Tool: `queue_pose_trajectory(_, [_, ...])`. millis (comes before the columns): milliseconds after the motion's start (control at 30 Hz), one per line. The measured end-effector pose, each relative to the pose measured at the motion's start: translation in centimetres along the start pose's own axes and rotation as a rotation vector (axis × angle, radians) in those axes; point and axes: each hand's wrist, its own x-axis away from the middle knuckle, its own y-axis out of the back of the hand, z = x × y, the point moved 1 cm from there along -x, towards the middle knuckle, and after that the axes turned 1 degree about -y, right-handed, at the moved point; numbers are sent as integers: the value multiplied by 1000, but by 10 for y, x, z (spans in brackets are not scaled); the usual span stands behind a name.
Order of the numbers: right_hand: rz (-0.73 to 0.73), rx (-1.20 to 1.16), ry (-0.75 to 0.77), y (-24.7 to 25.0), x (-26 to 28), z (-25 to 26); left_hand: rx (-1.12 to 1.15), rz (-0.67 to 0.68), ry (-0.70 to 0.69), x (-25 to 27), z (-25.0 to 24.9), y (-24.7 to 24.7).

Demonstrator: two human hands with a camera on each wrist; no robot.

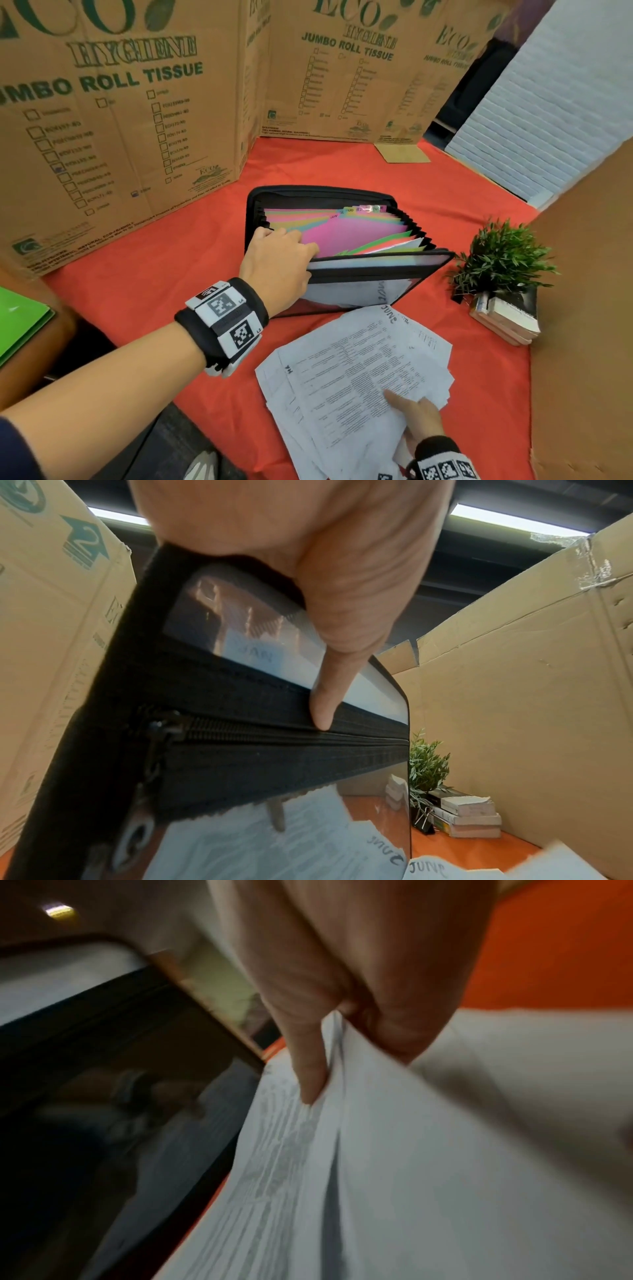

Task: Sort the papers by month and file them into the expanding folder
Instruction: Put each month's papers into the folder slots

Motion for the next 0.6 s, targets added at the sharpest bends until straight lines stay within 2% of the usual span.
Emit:
queue_pose_trajectory(100, [-214, 344, 301, 17, 1, 34, 2, 9, -8, 0, 2, 0])
queue_pose_trajectory(200, [-425, 755, 536, 42, 27, 101, 13, 13, -6, 0, 3, 0])
queue_pose_trajectory(267, [-581, 903, 740, 53, 60, 155, 24, 11, -5, 0, 3, 0])
queue_pose_trajectory(333, [-671, 944, 960, 57, 93, 206, 29, 11, -2, 0, 2, 0])
queue_pose_trajectory(400, [-619, 1012, 1113, 50, 123, 248, 37, 16, -3, 1, 1, 0])
queue_pose_trajectory(467, [-580, 1067, 1332, 27, 152, 279, 40, 20, -4, 3, 1, 1])
queue_pose_trajectory(533, [-592, 1174, 1568, -7, 178, 300, 42, 29, -10, 4, 0, 1])
queue_pose_trajectory(600, [-578, 1328, 1730, -44, 189, 309, 38, 33, -19, 5, -1, 1])
